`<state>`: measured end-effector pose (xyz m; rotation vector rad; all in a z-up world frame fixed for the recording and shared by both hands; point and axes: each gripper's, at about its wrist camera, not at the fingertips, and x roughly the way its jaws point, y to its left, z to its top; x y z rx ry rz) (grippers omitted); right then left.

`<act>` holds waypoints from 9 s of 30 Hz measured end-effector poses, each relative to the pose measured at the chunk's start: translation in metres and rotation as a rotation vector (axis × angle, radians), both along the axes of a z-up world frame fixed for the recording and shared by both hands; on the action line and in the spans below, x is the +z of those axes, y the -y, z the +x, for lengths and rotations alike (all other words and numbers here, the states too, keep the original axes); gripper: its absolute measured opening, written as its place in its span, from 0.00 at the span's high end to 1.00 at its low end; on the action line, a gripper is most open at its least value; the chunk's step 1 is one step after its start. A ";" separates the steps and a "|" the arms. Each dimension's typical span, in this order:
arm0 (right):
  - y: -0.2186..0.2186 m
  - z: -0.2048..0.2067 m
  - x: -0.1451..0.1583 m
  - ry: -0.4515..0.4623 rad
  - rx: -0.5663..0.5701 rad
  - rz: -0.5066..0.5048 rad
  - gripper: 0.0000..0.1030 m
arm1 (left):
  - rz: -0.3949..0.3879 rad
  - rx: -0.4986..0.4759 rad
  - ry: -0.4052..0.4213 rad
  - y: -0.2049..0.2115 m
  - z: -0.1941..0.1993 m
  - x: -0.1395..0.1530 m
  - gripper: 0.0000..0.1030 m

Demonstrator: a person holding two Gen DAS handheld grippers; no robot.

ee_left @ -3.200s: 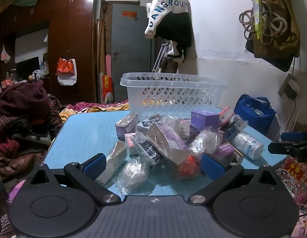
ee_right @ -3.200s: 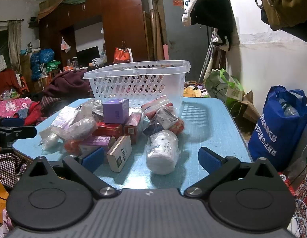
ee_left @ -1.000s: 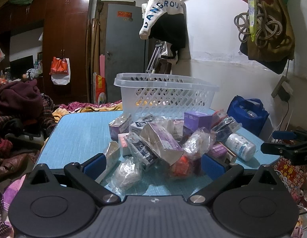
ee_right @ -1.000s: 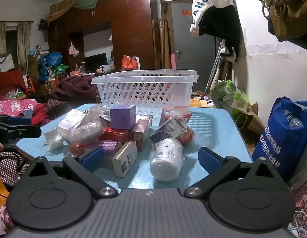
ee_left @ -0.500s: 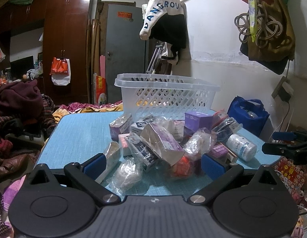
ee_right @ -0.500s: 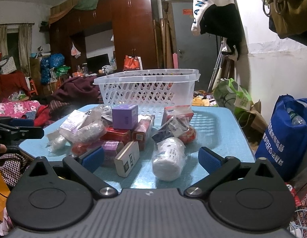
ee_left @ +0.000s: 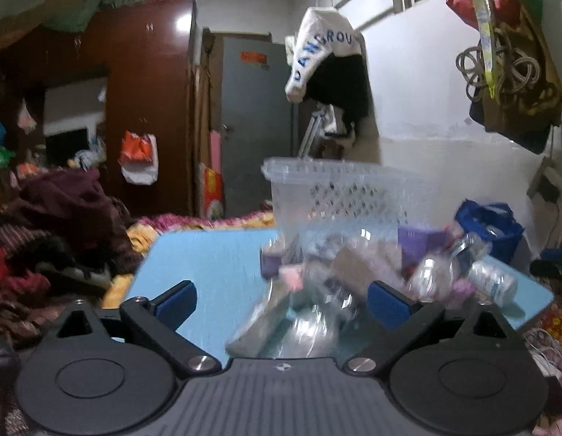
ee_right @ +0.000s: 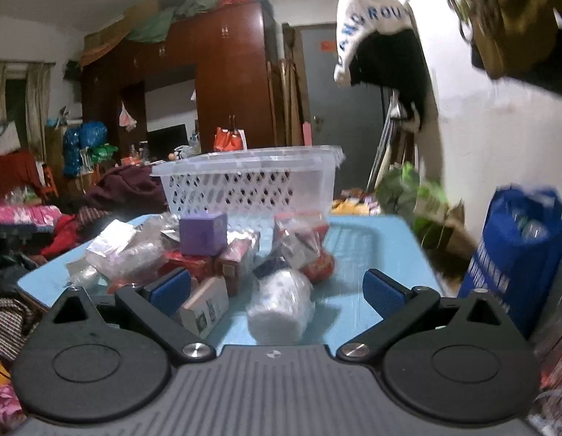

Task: Organize objects
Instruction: 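Grasp a clear plastic bag with the left tool while the right tool grasps a white wrapped bottle, then carry both items over the white basket and open both tools to drop them, then grasp a bagged white box with the left tool while the right tool grasps a small white box, then carry both boxes over the white basket and open both tools, then grasp the purple cube box with the right tool while the left tool grasps a blue-white box, then lift both boxes over the white basket and open both tools, then grasp a purple-white tissue box with the left tool while the right tool grasps a clear bag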

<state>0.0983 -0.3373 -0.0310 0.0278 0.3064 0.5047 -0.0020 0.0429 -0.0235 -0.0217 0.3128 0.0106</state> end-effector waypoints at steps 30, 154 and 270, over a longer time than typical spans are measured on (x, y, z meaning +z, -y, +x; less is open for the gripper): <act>-0.010 0.002 -0.016 -0.025 0.044 -0.078 0.54 | -0.020 -0.043 0.000 0.006 0.023 -0.026 0.53; -0.060 0.043 0.043 0.170 0.130 0.029 0.03 | -0.049 -0.146 0.063 0.014 0.093 0.026 0.35; -0.010 0.035 -0.021 0.017 0.060 0.015 0.56 | -0.002 -0.067 0.001 0.009 0.047 -0.055 0.53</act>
